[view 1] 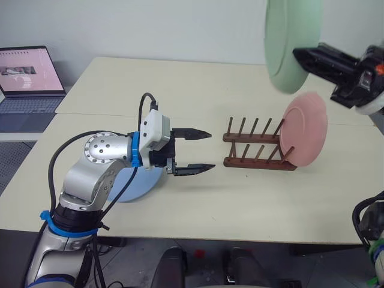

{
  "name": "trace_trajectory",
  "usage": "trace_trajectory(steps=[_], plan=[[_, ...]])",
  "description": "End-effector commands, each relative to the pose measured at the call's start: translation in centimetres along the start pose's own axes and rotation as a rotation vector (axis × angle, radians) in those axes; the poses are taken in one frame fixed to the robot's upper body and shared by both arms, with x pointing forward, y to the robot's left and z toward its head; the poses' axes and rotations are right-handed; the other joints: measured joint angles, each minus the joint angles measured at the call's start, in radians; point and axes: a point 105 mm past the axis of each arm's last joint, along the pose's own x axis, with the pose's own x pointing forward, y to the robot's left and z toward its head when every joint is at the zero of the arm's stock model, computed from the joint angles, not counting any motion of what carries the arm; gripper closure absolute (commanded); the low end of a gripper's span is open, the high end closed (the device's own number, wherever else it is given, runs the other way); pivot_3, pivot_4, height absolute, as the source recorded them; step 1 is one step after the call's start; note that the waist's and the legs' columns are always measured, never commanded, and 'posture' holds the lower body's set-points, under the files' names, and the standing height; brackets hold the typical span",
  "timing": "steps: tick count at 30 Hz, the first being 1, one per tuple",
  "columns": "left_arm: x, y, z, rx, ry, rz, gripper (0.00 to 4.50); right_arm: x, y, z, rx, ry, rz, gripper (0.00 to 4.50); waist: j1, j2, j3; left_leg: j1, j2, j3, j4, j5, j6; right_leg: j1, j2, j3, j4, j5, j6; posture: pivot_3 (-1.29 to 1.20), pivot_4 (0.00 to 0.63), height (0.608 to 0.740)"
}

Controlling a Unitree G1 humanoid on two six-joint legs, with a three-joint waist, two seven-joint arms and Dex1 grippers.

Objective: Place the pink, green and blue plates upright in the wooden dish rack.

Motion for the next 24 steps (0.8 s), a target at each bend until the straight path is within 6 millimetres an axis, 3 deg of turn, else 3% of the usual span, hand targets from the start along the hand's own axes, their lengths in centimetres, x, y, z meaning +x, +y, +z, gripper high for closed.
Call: trace_trajectory(steps=[1, 11, 24], plan=[[0.3, -0.4, 1.1, 0.041, -0.024, -0.022, 0.86, -1.4, -0.2, -1.0, 0.101, -0.011, -0.032, 4.46, -0.001, 0.000, 0.000, 0.000, 0.000, 0.000, 0.000, 0.000, 0.000, 0.000, 0.000, 0.000, 0.000, 0.000, 0.000, 0.00, 0.150, 0.740], [0.7, -0.7, 1.1, 0.026, -0.036, -0.034, 0.86, -2.7, -0.9, -4.3, 0.344, 0.025, -0.047, 4.46, -0.011, 0.000, 0.000, 0.002, 0.001, 0.000, 0.000, 0.000, 0.000, -0.001, 0.005, 0.002, 0.001, 0.000, 0.000, 0.00, 0.150, 0.740], [0.9, -1.0, 0.8, 0.020, -0.041, -0.034, 0.86, -2.2, -2.2, -6.7, 0.377, 0.115, -0.056, 4.46, -0.010, 0.000, 0.000, 0.002, 0.003, 0.000, 0.000, 0.000, 0.000, -0.001, 0.010, 0.002, 0.000, -0.001, -0.001, 0.00, 0.150, 0.740]])
